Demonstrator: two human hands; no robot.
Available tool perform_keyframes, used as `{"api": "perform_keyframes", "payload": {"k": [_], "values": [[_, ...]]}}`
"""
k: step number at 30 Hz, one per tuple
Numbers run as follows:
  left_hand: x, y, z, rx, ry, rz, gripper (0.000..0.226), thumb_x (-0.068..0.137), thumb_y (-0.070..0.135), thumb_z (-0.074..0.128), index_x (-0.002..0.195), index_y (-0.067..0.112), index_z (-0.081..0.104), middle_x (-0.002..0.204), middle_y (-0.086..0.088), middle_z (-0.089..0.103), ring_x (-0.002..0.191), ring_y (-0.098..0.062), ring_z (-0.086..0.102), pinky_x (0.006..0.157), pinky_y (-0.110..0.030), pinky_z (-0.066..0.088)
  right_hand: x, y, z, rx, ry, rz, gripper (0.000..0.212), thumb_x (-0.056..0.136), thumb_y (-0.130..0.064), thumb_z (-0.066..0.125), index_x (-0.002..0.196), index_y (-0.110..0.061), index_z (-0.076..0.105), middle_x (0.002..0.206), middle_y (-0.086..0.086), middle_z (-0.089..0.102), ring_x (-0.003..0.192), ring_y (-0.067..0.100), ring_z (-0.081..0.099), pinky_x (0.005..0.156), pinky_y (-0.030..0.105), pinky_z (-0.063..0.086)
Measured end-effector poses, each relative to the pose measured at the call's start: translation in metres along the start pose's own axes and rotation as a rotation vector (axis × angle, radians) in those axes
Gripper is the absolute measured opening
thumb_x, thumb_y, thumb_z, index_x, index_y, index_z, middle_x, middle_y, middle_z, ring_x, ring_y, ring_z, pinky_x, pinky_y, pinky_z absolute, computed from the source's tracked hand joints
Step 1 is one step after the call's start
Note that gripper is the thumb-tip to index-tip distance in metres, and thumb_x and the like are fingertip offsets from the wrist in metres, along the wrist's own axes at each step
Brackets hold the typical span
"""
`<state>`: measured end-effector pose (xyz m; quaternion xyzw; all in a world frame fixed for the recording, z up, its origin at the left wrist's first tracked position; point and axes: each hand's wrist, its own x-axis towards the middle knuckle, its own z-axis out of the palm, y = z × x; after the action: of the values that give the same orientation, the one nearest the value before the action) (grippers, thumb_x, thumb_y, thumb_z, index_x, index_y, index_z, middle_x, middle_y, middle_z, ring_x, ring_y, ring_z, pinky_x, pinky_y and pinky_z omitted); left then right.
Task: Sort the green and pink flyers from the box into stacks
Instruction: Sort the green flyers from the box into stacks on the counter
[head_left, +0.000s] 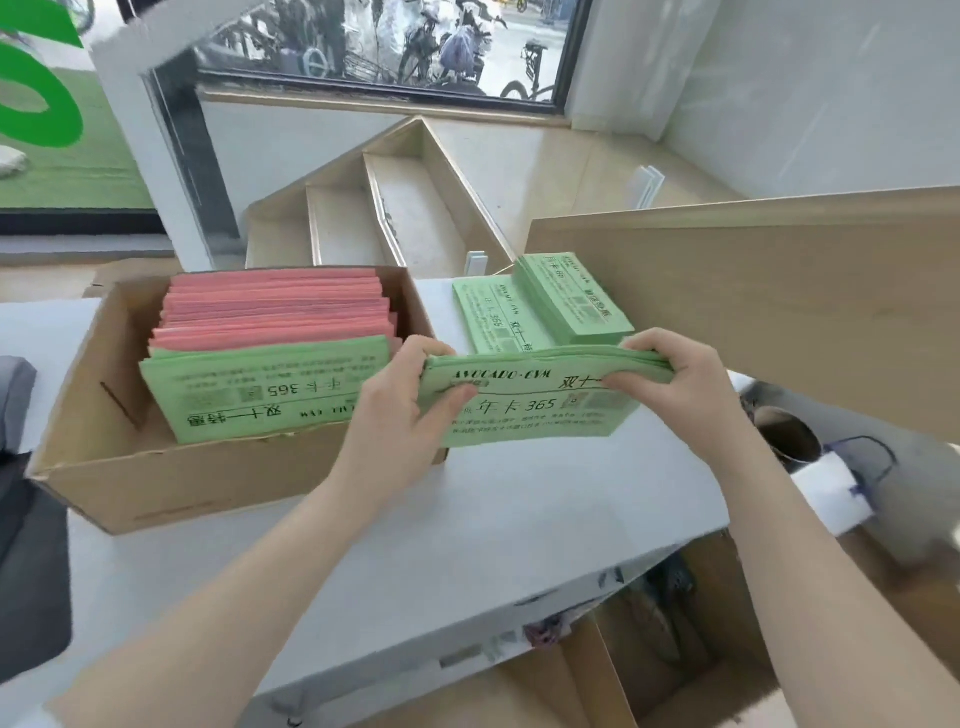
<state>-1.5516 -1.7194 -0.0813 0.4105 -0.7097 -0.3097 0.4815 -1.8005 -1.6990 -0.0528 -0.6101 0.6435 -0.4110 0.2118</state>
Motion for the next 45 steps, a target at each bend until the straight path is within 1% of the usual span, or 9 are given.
{"api": "perform_keyframes", "payload": {"k": [8,11,21,25,30,34,37,41,45], "values": [[-0.052,-0.049,0.072,-0.269,-0.031,-0.399,0.027,0.085,0.001,0.06,0.092,0.024,0.047,0.08,0.013,0.067,0.074,-0.002,0.061,0.073,-0.031,0.049,-0.028,0.097,0.003,0.199,-0.141,0.225,0.033,0.076,0.0,0.071,0.095,-0.024,0.06,0.089,0.001,0.063,0.079,0.016,0.059,0.071,0.022,0.05],[-0.056,-0.053,0.076,-0.446,0.051,-0.48,0.041,0.083,-0.009,0.057,0.103,0.024,0.043,0.09,0.011,0.068,0.083,-0.001,0.063,0.077,-0.025,0.053,-0.032,0.11,0.008,0.501,-0.127,0.302,0.055,0.08,0.006,0.064,0.12,-0.026,0.046,0.099,-0.003,0.065,0.088,0.012,0.065,0.074,0.023,0.053],[-0.054,-0.044,0.097,-0.374,0.093,-0.434,0.03,0.091,-0.007,0.045,0.109,0.017,0.048,0.105,0.009,0.062,0.093,0.008,0.06,0.082,-0.01,0.045,-0.027,0.113,0.018,0.614,-0.135,0.206,0.027,0.087,0.005,0.053,0.11,-0.009,0.054,0.103,-0.002,0.068,0.094,0.009,0.066,0.076,0.021,0.052],[-0.051,-0.056,0.103,-0.154,-0.028,-0.46,0.036,0.094,0.0,0.044,0.126,0.017,0.042,0.112,0.018,0.055,0.104,0.008,0.051,0.098,-0.02,0.039,-0.029,0.127,0.013,0.481,-0.162,0.245,0.026,0.087,0.001,0.058,0.104,-0.019,0.058,0.103,-0.004,0.067,0.091,0.007,0.066,0.079,0.025,0.054],[-0.033,-0.049,0.104,-0.066,-0.059,-0.411,0.029,0.093,0.003,0.049,0.115,0.021,0.051,0.104,0.013,0.062,0.096,-0.001,0.057,0.079,-0.002,0.04,-0.018,0.131,-0.002,0.392,-0.05,0.252,0.034,0.08,-0.003,0.068,0.1,-0.027,0.055,0.099,-0.001,0.066,0.093,0.019,0.063,0.081,0.033,0.052],[-0.01,-0.033,0.099,0.13,-0.064,-0.148,0.024,0.092,0.004,0.05,0.116,0.01,0.054,0.094,0.005,0.063,0.081,-0.013,0.056,0.068,-0.01,0.04,-0.004,0.129,-0.013,-0.103,0.049,0.045,0.061,0.075,-0.02,0.075,0.129,-0.024,0.046,0.121,-0.007,0.048,0.113,0.014,0.043,0.096,0.028,0.033],[0.016,-0.018,0.094,0.241,-0.115,0.063,0.022,0.093,0.008,0.049,0.114,0.011,0.055,0.093,0.003,0.061,0.078,-0.016,0.052,0.067,-0.022,0.037,0.013,0.118,-0.018,-0.339,-0.017,-0.136,0.045,0.08,-0.026,0.069,0.123,-0.017,0.057,0.131,0.002,0.05,0.124,0.022,0.038,0.104,0.035,0.028],[0.054,-0.004,0.091,0.301,-0.132,0.184,0.023,0.09,0.017,0.046,0.111,0.015,0.057,0.099,0.003,0.064,0.086,-0.02,0.058,0.071,-0.028,0.045,0.028,0.103,-0.026,-0.329,-0.171,-0.035,0.008,0.092,-0.022,0.054,0.098,-0.022,0.059,0.091,0.005,0.064,0.088,0.022,0.056,0.074,0.03,0.041],[0.081,0.007,0.096,0.073,-0.01,-0.003,0.017,0.082,0.012,0.067,0.098,0.016,0.064,0.086,0.004,0.065,0.077,-0.015,0.06,0.073,-0.015,0.045,0.033,0.1,-0.032,-0.035,-0.139,0.093,0.027,0.093,-0.013,0.053,0.081,-0.037,0.055,0.08,-0.012,0.064,0.068,0.003,0.058,0.059,0.012,0.042]]}}
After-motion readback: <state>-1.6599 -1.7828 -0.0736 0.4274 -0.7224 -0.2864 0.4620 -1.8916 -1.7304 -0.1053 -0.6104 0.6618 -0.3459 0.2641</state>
